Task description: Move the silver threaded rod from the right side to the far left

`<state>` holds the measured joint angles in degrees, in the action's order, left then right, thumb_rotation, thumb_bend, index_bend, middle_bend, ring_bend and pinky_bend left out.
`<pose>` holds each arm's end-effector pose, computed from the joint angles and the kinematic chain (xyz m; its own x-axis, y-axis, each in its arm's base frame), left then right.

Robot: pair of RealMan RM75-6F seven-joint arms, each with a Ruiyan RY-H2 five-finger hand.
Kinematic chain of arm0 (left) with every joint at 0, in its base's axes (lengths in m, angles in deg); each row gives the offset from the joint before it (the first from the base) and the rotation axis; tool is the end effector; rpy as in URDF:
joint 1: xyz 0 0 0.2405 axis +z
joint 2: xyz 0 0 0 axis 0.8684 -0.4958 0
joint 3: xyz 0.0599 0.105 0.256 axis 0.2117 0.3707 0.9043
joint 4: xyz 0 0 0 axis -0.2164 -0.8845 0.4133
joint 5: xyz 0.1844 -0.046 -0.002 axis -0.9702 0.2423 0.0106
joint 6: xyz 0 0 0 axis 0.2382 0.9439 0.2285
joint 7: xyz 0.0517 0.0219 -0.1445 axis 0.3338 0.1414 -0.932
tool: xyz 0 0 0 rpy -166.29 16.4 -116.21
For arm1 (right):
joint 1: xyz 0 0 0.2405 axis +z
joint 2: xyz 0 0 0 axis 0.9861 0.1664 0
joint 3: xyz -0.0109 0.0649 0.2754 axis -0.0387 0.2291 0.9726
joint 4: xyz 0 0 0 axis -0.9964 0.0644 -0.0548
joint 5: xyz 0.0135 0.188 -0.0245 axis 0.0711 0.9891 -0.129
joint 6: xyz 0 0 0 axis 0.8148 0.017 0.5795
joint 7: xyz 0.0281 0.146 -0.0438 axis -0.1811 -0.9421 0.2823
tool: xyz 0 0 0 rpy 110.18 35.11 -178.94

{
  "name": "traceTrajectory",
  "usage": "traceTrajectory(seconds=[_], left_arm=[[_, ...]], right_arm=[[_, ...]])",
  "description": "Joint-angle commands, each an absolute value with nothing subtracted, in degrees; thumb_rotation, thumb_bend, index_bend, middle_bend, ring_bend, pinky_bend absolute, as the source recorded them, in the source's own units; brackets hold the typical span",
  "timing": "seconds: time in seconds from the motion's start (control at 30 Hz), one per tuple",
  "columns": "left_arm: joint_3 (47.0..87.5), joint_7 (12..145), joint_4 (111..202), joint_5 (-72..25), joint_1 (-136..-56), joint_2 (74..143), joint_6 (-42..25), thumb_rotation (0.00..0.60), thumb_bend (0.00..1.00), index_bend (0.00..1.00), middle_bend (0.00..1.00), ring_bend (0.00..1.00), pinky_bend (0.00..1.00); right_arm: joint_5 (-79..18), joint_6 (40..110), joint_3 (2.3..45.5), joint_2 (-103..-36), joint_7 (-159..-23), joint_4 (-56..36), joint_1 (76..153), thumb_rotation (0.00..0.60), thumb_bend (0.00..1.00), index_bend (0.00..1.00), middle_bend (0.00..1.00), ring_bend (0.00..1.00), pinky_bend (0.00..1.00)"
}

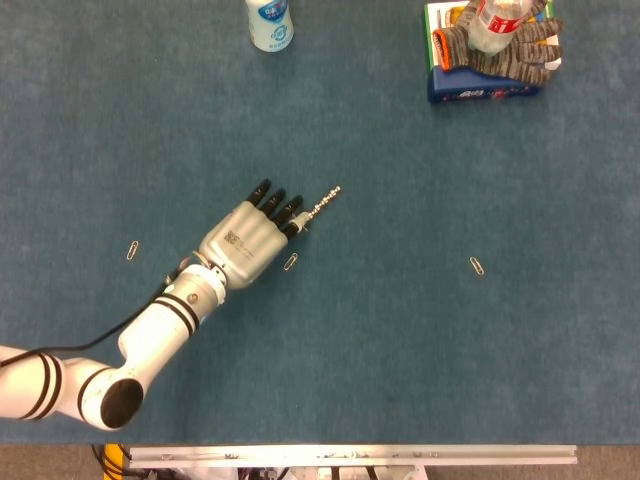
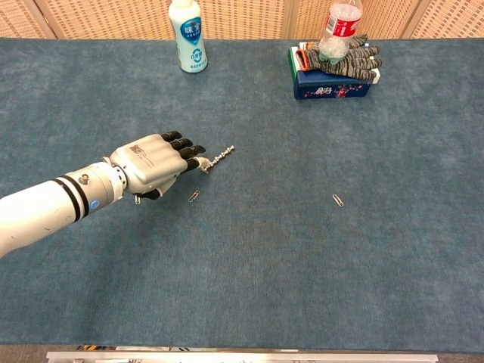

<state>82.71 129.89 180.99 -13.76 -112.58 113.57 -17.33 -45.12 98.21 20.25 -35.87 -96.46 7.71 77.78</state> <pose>-0.1560 0.3046 -0.0459 0.8665 0.2348 0.4405 0.4727 -0.6697 -0.5728 -0.3595 -0.1567 0.3051 0.5216 0.0650 0.8507 -0.8362 0.2371 0.4945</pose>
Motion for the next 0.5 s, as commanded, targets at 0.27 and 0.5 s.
traceTrajectory(seconds=[0.27, 0.5], left_arm=[[83.33, 129.67, 182.04, -14.61, -112.1, 113.49, -17.61, 0.6, 0.78, 0.05, 0.0, 0.0, 0.0], [83.39, 130.34, 179.96, -14.16, -111.98, 114.23, -17.7, 0.6, 0.78, 0.05, 0.0, 0.0, 0.0]], right_arm=[[-45.54, 98.37, 20.17, -35.63, -95.86, 8.63, 77.86, 0.6, 0.17, 0.21, 0.11, 0.0, 0.0], [-45.56, 98.17, 20.17, -35.6, -95.58, 8.97, 78.04, 0.6, 0.17, 0.21, 0.11, 0.0, 0.0]])
